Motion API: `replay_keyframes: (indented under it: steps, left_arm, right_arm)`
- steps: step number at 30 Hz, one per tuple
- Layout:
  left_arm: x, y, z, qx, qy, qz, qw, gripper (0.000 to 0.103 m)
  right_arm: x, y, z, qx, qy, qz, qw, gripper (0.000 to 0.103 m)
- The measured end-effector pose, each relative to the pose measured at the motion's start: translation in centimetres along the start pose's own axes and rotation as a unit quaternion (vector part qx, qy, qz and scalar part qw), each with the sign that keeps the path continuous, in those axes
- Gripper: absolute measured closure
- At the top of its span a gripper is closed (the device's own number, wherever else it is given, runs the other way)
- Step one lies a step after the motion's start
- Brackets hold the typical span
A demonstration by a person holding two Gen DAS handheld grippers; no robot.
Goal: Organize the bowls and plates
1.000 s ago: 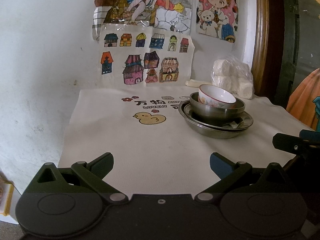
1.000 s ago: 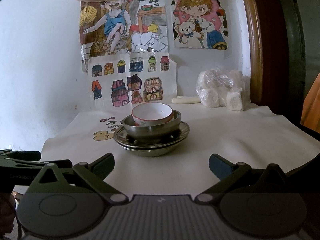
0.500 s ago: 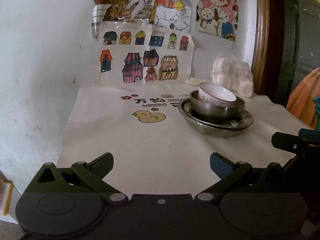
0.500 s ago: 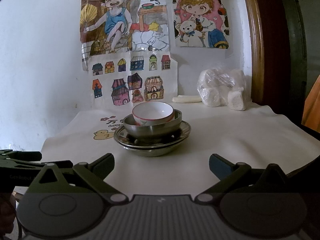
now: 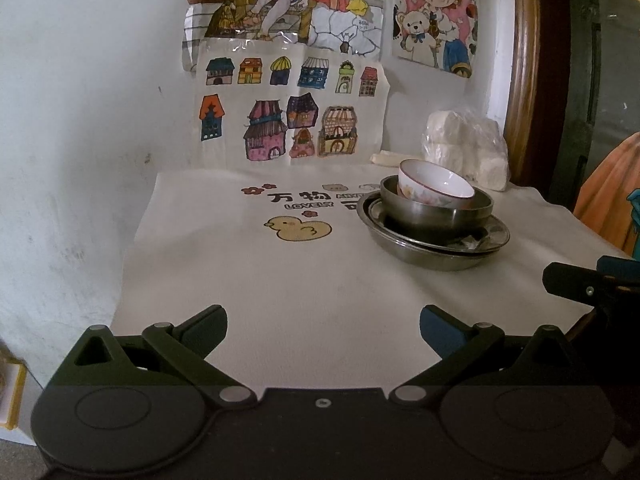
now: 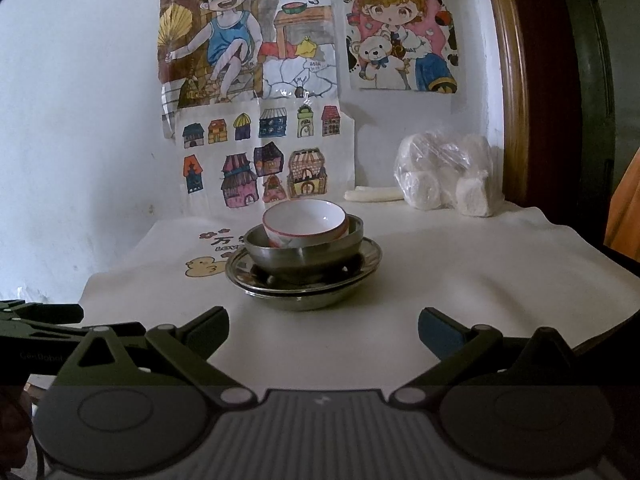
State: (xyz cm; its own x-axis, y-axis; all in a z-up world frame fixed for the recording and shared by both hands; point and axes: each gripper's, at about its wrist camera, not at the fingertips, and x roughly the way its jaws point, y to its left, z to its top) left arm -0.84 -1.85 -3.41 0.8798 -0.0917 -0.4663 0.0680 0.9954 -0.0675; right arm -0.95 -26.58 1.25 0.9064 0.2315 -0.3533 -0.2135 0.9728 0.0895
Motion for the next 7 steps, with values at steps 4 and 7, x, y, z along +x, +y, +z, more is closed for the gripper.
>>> replay_keyframes:
  steps: [4,7]
  left_arm:
    - [0.0,-0.03,0.01,0.001,-0.001,0.0,1.0,0.001]
    - [0.11,-0.01,0.02,0.001,0.001,-0.001,1.0,0.001]
  right_arm:
    - [-0.02,-0.13,-0.11,0.001,0.001,0.001,1.0,0.0]
    - [0.01,-0.29,-0.15,0.001,0.002,0.001,1.0,0.0]
